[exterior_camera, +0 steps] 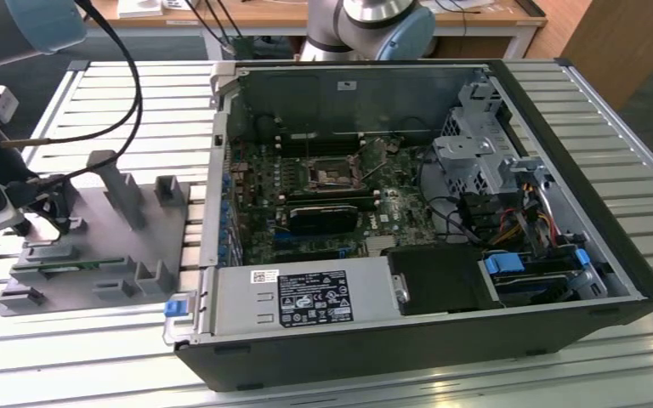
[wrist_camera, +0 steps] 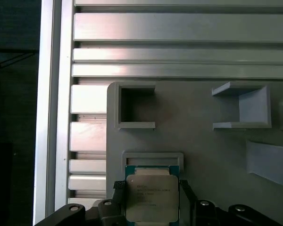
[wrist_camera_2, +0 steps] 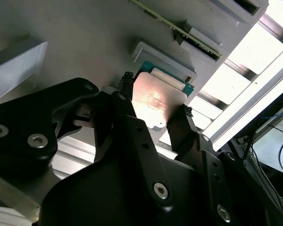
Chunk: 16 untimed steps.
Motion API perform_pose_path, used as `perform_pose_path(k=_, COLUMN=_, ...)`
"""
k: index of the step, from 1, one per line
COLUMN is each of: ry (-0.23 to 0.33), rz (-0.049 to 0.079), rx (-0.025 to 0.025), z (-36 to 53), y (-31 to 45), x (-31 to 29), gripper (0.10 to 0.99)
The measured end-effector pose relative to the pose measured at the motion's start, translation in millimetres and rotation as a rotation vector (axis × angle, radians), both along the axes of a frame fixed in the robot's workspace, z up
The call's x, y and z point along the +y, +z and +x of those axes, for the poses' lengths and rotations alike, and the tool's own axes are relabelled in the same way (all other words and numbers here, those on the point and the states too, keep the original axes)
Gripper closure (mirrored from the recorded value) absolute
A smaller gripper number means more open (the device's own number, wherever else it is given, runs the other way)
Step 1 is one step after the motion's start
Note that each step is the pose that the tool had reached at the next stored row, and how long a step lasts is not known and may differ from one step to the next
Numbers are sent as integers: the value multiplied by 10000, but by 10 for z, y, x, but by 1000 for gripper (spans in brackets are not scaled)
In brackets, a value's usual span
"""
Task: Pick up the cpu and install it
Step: 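Pick up the cpu and move it towards the insertion slot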
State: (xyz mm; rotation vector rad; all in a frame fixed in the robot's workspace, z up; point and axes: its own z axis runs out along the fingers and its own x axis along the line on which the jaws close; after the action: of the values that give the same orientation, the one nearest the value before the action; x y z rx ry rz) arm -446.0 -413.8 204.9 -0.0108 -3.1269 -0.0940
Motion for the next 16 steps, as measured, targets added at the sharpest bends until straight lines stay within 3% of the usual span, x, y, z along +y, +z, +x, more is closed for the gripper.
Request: perform_pose_path(k=16, ry=0, rz=1, rx=-1, z=0, y=76, x=0, gripper=549)
